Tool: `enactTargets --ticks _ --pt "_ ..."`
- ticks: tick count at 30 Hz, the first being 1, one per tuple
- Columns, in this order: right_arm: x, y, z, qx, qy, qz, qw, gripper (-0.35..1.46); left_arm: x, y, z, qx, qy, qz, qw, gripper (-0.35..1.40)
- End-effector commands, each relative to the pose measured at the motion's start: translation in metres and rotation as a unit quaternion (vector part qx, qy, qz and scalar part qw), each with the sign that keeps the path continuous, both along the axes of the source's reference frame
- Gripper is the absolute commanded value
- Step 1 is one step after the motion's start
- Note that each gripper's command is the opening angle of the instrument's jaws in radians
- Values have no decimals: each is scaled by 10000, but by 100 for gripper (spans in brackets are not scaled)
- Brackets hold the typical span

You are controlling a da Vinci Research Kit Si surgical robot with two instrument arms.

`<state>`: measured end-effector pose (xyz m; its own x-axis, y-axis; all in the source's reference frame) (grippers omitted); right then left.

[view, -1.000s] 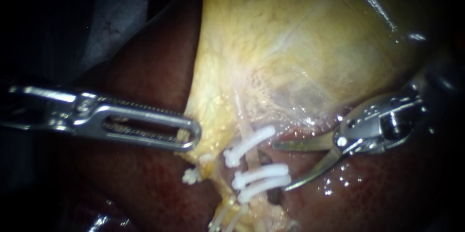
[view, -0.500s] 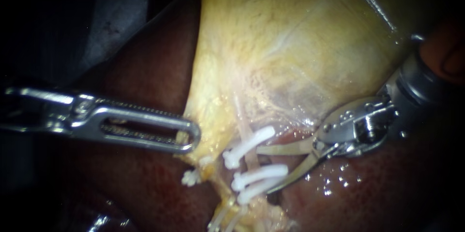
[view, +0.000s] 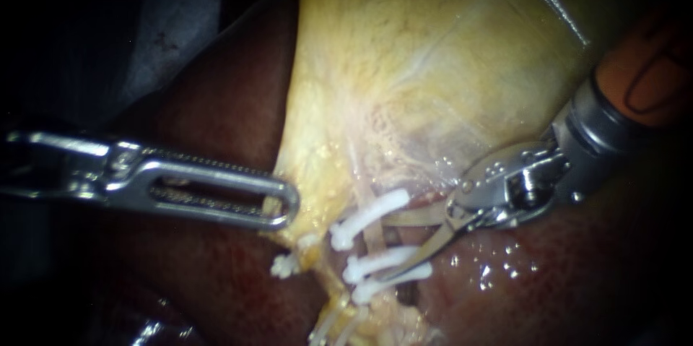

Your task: Go to the cutting position right tube

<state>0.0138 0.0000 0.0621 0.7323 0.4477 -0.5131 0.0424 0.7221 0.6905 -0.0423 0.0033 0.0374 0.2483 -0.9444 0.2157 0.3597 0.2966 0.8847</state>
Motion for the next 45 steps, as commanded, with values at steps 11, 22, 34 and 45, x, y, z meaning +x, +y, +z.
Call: enactTargets --ticks 11,22,34,45 --pt "13 -7 14 188 -28 87 9998 74 0 0 0 -1 2 -1 10000 -35" --pt "15 -6 11 298 -9 176 9994 66 -1 0 1 -1 2 -1 10000 -35" --pt "16 -3 8 443 -60 271 9986 46 -1 0 1 -1 2 -1 10000 -35" --pt "16 -2 7 494 -77 302 9983 29 -1 0 1 -2 2 -1 10000 -35"
